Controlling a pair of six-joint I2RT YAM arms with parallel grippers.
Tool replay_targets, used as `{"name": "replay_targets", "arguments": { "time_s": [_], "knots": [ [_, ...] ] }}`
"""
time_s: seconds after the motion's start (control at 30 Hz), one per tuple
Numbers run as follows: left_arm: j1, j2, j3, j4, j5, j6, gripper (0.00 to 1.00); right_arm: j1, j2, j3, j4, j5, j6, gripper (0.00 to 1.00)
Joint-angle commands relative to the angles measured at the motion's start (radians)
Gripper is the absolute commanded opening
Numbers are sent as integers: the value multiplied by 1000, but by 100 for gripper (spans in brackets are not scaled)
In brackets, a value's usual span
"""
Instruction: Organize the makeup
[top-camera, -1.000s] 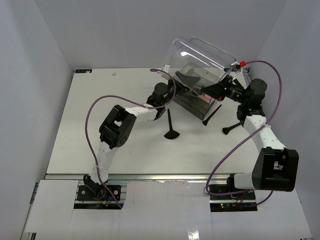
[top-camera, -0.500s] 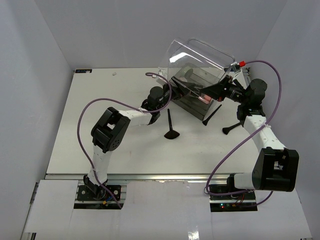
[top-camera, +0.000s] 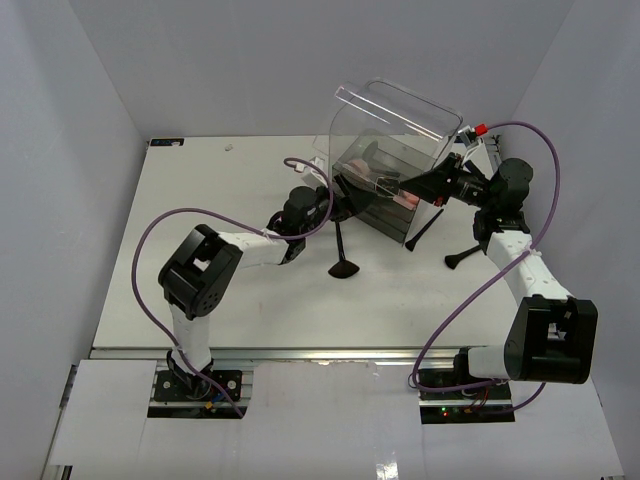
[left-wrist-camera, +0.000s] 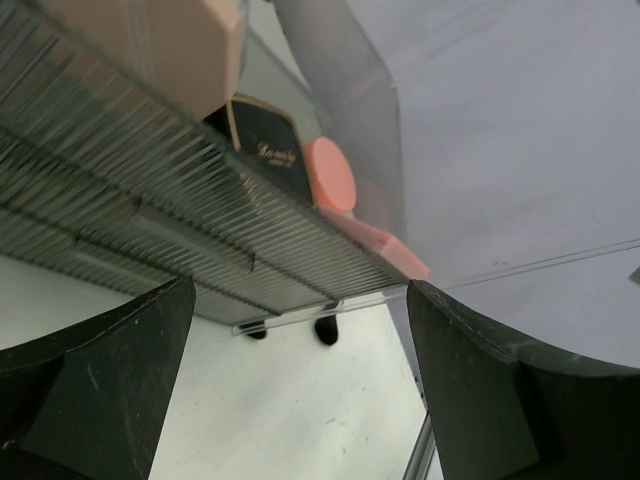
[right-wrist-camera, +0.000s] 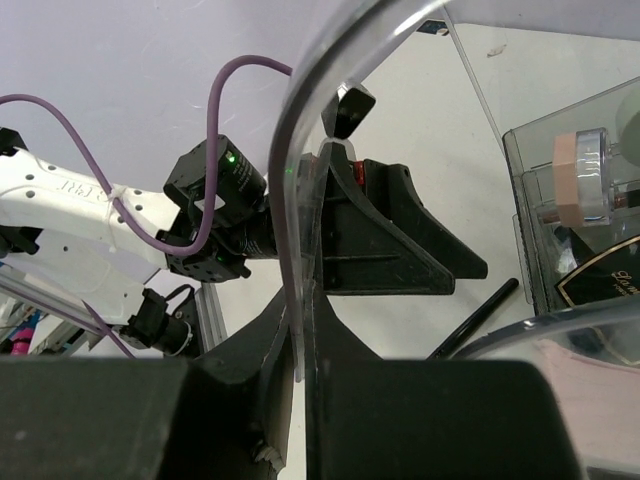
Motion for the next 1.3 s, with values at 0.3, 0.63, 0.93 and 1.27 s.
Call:
{"name": "replay_targets", "arguments": {
  "time_s": [0.3,0.63,0.93,1.27],
  "knots": [
    [29,-319,-294,16,-82,180,98,6,-14,12,29,5,-46,8],
    [49,-340,-115,-80,-120,265,98,6,-4,15,-18,18,-89,10],
    [51,-243,-35,-54,-159,160,98,6,-6,16,-31,22,-102,11],
    [51,-261,-126,6,-141,84,98,6,-14,21,-34,24,-105,13]
  ]
}}
